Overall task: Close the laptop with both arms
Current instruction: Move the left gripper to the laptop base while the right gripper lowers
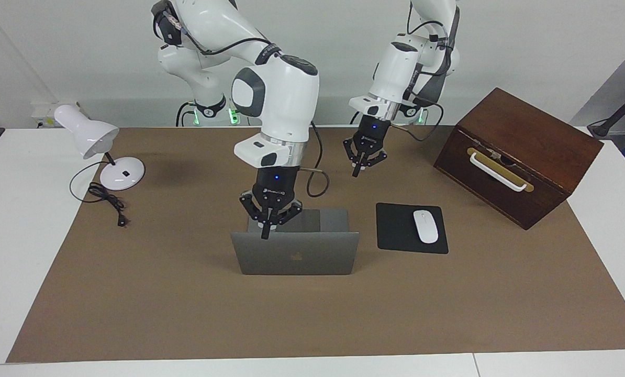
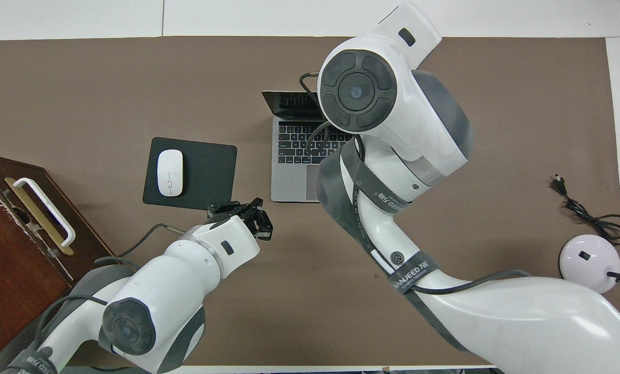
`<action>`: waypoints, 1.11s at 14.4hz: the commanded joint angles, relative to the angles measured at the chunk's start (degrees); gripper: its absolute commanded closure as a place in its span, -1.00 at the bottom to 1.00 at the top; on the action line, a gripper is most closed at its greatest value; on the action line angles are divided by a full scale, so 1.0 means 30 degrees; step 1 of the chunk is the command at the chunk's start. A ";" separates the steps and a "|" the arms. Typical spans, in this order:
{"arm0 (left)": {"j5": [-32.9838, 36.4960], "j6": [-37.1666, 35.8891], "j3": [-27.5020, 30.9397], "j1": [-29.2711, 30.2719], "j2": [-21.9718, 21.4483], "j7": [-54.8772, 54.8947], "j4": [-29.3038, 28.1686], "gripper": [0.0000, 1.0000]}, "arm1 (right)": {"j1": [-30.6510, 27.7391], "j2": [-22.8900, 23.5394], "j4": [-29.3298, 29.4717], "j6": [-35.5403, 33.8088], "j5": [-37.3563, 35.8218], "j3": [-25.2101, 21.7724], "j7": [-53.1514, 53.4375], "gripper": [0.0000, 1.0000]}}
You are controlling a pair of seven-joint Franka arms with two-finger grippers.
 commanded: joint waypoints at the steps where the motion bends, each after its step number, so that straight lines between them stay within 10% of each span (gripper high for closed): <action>1: -0.0124 0.2240 0.0291 -0.0389 0.1623 -0.0150 0.0081 1.00 | -0.0071 0.0512 0.0459 0.0804 -0.1021 0.0278 -0.0536 1.00; 16: -0.0124 0.6962 0.0291 -0.0769 0.7103 -0.0092 0.1457 1.00 | -0.0364 0.2765 0.2359 0.4119 -0.1375 -0.0043 -0.0214 1.00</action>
